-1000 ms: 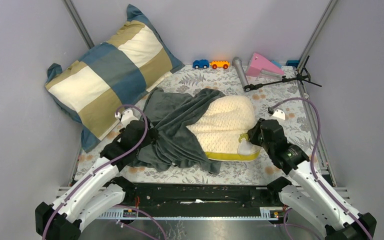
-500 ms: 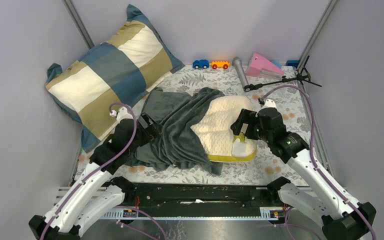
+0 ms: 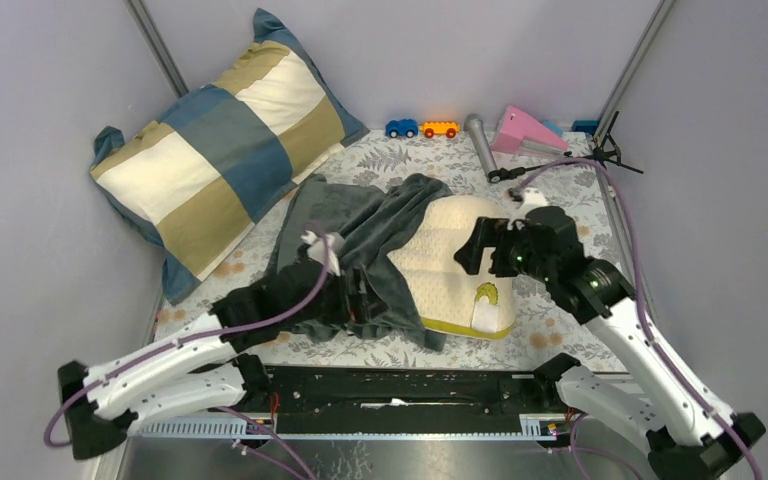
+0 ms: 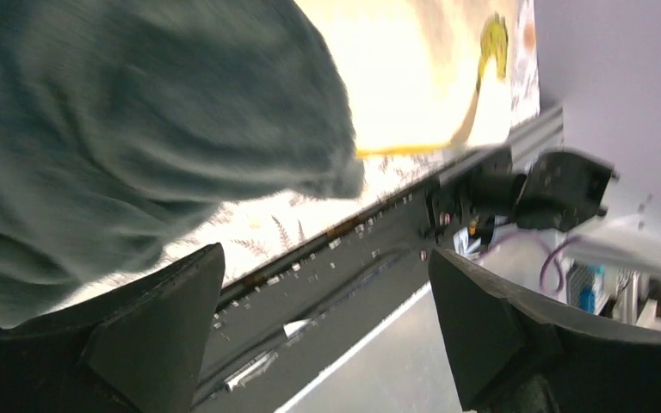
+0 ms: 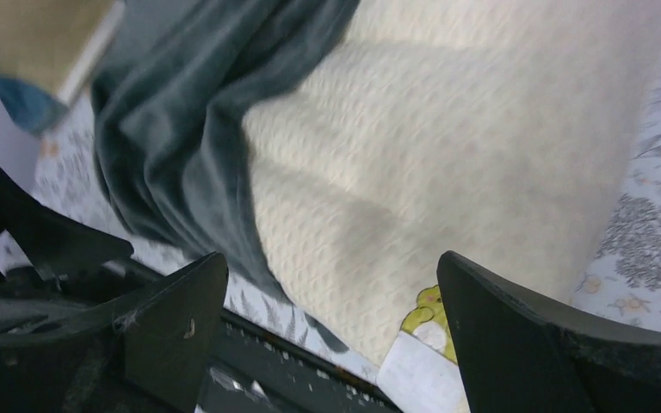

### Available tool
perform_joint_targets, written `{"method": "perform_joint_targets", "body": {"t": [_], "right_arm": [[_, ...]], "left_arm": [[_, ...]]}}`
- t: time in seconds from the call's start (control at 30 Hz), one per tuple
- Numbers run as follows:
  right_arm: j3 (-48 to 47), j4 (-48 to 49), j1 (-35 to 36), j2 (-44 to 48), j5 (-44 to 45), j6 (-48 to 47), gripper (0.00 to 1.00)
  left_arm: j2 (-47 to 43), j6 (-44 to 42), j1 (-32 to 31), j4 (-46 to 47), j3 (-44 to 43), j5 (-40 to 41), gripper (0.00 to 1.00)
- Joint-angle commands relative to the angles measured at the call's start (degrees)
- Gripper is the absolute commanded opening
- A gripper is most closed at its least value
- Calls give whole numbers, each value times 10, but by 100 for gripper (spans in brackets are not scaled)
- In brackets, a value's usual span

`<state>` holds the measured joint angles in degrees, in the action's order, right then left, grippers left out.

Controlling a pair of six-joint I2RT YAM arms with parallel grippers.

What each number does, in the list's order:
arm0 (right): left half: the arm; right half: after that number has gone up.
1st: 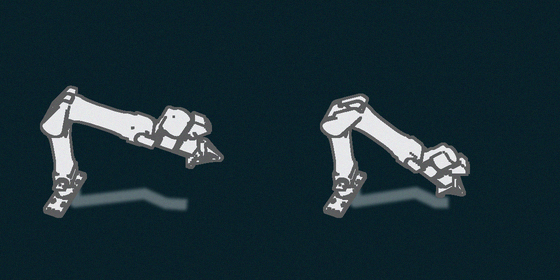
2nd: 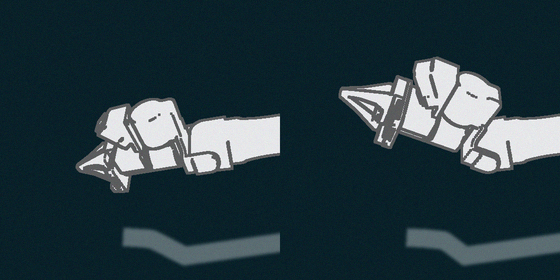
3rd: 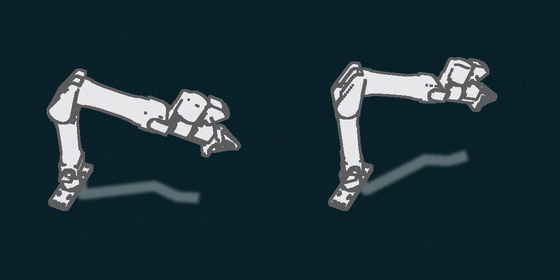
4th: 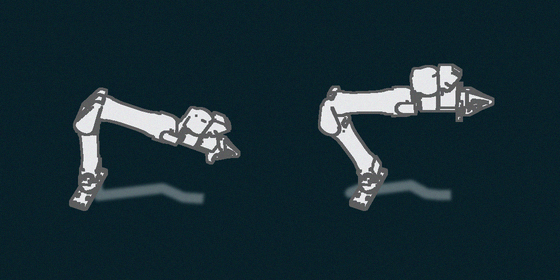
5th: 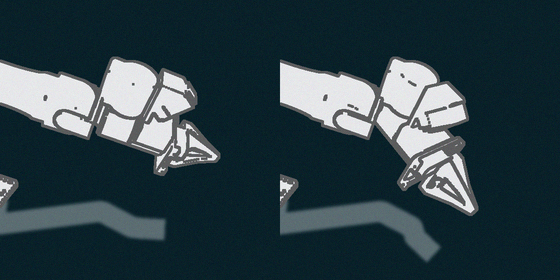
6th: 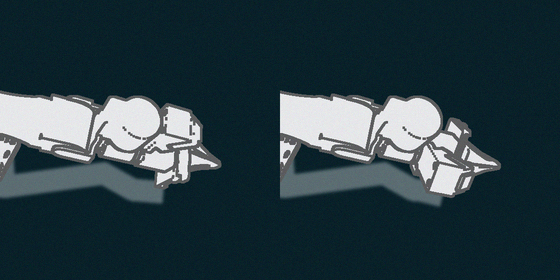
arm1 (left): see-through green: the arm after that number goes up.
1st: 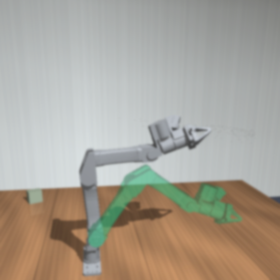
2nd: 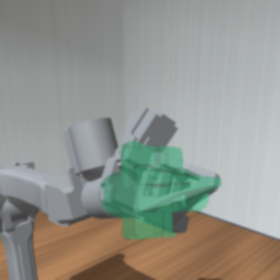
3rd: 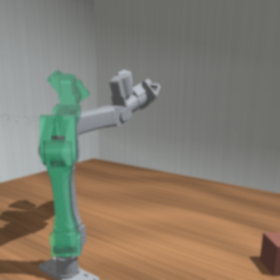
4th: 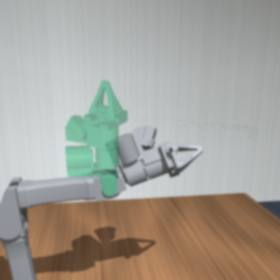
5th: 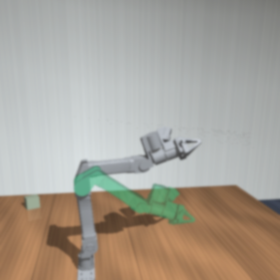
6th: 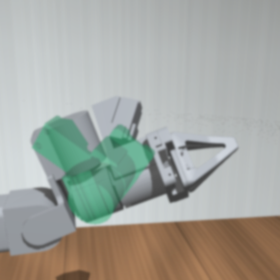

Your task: Remove the pillowcase from the pillow

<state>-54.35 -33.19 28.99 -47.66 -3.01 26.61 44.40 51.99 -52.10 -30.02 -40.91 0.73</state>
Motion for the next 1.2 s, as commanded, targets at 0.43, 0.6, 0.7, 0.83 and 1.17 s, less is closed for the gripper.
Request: {"method": "perform_joint_targets", "body": {"t": [0.43, 0.6, 0.7, 0.83, 1.17], "right_arm": [[81, -15, 175, -187, 87, -58, 100], [105, 42, 178, -204, 34, -43, 68], [121, 91, 178, -195, -14, -30, 25], [130, 119, 178, -174, -25, -20, 0], [137, 128, 178, -145, -22, -14, 0]], "left_arm": [[102, 130, -149, 109, 37, 133, 99], [45, 196, -141, 166, 128, 180, 99], [18, 228, -129, 193, 168, 185, 99], [-7, 256, -118, 228, 199, 185, 95], [-39, 324, -85, 244, 246, 220, 72]]}}
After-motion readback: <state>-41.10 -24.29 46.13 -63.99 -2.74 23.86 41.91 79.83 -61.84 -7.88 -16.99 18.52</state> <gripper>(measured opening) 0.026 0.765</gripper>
